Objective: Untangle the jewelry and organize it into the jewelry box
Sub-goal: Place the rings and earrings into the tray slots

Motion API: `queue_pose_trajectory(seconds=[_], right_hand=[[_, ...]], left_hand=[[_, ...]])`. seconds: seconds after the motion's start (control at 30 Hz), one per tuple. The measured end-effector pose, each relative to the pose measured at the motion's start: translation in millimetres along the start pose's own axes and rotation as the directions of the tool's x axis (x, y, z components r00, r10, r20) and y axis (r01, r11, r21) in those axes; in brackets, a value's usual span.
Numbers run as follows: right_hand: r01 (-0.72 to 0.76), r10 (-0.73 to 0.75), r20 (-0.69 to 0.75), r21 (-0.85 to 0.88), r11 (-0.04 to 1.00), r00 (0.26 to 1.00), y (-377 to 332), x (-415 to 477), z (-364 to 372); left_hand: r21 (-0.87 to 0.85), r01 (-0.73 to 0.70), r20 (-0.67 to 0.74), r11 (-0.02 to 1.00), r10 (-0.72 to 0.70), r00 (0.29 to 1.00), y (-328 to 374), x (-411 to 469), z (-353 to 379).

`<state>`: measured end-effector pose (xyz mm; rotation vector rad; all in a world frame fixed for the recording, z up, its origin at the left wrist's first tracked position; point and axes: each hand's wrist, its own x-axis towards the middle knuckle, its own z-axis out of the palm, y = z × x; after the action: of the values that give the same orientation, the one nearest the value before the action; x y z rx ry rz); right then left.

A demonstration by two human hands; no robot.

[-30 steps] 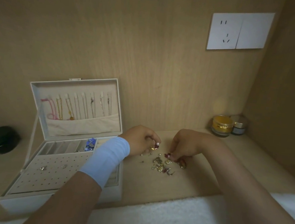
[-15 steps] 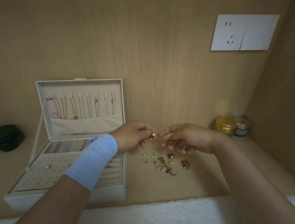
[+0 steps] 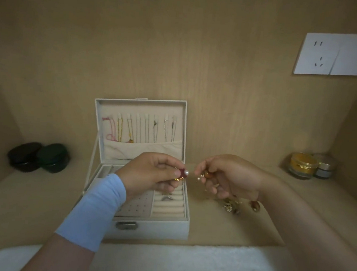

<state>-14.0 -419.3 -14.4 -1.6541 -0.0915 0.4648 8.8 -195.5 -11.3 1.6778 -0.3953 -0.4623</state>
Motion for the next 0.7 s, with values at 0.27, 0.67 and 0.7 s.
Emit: queue_pose_trajectory(seconds=[0.27, 0.67, 0.7], right_hand=[[0.087, -0.126, -0.085, -0.362, 0.928, 0.988, 2.7, 1.3, 20.0], [0.162, -0.258, -0.235, -0.360, 0.919, 0.937, 3.1, -3.9, -0.4], [0.125, -0.240, -0.230, -0.424, 0.897, 0.943, 3.8, -4.4, -3.4]], left_hand=[[0.022, 0.002, -0.059, 1.000, -0.001, 0.998, -1.9, -1.3, 10.0], [0.024, 0.115, -0.193, 0.993, -0.108, 0.975, -0.7, 19.5, 24.0], [0.021, 0.101, -0.204, 0.995, -0.094, 0.974, -1.2, 20.3, 23.8]])
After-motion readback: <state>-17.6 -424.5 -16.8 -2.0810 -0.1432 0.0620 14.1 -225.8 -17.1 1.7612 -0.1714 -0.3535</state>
